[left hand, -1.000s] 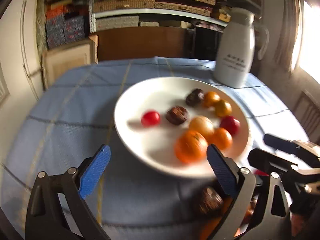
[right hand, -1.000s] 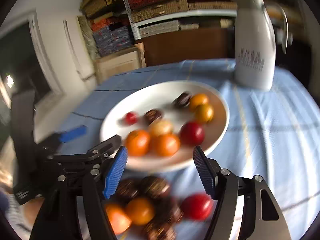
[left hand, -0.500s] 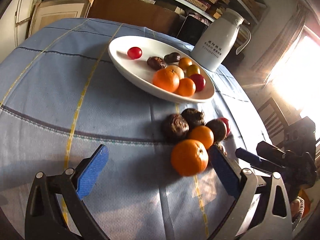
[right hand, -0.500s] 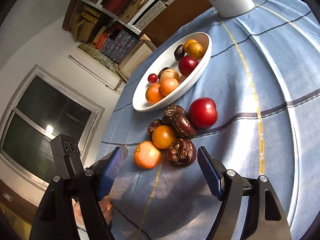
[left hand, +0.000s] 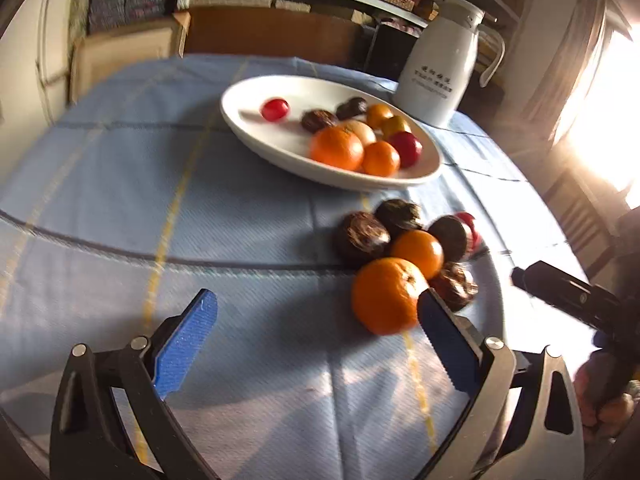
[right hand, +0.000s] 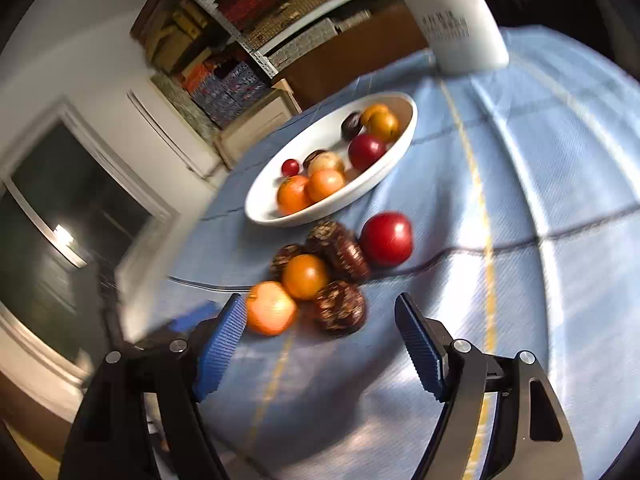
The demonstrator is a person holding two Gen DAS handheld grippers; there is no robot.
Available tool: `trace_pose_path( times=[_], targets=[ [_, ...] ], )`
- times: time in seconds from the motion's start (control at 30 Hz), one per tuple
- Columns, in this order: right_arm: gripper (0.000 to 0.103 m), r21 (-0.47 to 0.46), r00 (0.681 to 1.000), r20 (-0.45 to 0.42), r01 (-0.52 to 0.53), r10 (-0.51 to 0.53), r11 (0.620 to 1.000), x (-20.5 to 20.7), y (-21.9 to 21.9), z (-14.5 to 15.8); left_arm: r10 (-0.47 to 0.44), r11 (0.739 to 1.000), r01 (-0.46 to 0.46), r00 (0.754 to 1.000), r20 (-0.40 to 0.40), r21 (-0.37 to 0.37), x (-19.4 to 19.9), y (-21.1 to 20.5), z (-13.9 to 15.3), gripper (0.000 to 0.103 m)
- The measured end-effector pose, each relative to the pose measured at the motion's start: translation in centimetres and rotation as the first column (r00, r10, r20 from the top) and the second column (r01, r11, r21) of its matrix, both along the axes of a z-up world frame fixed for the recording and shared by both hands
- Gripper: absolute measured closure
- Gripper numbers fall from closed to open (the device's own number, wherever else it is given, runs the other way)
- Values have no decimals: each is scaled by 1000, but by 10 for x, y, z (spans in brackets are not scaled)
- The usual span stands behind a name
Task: Organize fruits
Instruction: 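Grasp the large orange with the left gripper while the right gripper grasps a dark brown fruit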
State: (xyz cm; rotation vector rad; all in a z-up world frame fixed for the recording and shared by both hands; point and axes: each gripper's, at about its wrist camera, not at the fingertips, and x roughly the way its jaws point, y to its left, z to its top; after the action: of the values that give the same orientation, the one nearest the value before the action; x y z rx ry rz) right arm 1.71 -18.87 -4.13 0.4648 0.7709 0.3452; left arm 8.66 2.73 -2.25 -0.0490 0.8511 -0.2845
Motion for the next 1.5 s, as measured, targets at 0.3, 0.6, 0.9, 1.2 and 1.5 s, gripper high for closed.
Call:
trace_pose_path(
  times=[0.3,0.6,0.9,1.2,1.5],
  targets=[
    [31,-258,997,71,11,8,966,0,18,8,-66,976,39,990,122,212,-10,-27,9,4],
    [39,-306,998,49,-24,40,952,3,28,3,-258,913,196,957,135,358,-16,-69,1,4],
    [44,-377,998,19,-44,55,925,25,44,-3,-343,847,255,933,111,467,-10,-92,-13,20],
    [61,-244,993,-75,-111,96,963,36,35,-17,-321,916,294,945,59,274,-3,-72,-10,54],
    [68,-162,996,-22,-93,91,982,24,25,-10,-269,950,250,959,84,185,-7,-55,-2,57]
  ],
)
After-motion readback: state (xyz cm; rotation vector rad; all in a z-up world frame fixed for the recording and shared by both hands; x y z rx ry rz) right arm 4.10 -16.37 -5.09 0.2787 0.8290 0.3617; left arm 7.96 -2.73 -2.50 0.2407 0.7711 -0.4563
